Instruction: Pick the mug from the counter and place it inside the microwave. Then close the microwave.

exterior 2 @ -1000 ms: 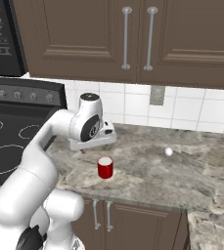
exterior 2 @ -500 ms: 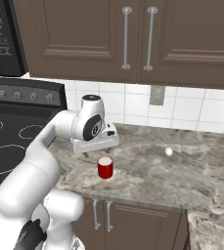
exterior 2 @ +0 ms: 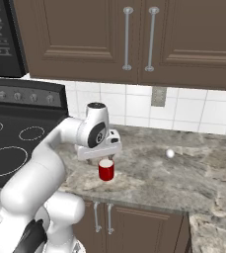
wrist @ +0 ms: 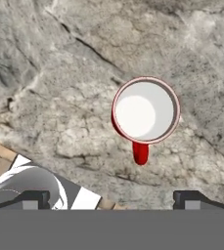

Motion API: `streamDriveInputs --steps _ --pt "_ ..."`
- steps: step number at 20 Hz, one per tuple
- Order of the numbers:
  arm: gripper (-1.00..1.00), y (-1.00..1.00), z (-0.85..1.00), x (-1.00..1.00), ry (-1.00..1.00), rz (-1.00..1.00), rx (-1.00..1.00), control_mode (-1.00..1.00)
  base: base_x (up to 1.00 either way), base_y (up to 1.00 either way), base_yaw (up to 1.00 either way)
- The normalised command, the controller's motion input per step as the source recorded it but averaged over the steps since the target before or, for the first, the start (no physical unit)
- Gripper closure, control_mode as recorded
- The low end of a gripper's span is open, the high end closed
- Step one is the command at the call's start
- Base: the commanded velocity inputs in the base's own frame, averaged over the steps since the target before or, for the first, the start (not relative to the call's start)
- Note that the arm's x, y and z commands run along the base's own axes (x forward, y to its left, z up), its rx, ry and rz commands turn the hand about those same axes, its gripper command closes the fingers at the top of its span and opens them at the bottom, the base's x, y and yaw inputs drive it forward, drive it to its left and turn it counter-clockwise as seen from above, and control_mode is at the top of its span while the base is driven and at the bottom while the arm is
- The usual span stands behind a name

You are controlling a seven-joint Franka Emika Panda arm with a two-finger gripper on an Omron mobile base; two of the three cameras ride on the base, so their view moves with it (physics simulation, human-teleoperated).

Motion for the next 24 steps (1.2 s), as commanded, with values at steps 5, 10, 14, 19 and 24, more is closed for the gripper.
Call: streamDriveInputs --steps 5,10,14,19,24 --pt "-1.00 -0.02 -0.39 0.02 -0.01 0.00 0.00 -1.00 0.00 0.00 0.00" --pt "-1.00 -0.07 -0.28 0.04 -0.06 0.00 0.00 -1.00 0.00 0.00 0.00" --pt "-1.00 -0.13 -0.12 0.08 -0.04 -0.01 0.00 -1.00 0.00 0.00 0.00" --pt "-1.00 -0.16 0.00 0.19 -0.03 0.00 0.04 -1.00 0.00 0.00 0.00" --pt "-1.00 -0.09 0.00 0.17 -0.03 0.00 0.05 -1.00 0.00 0.00 0.00"
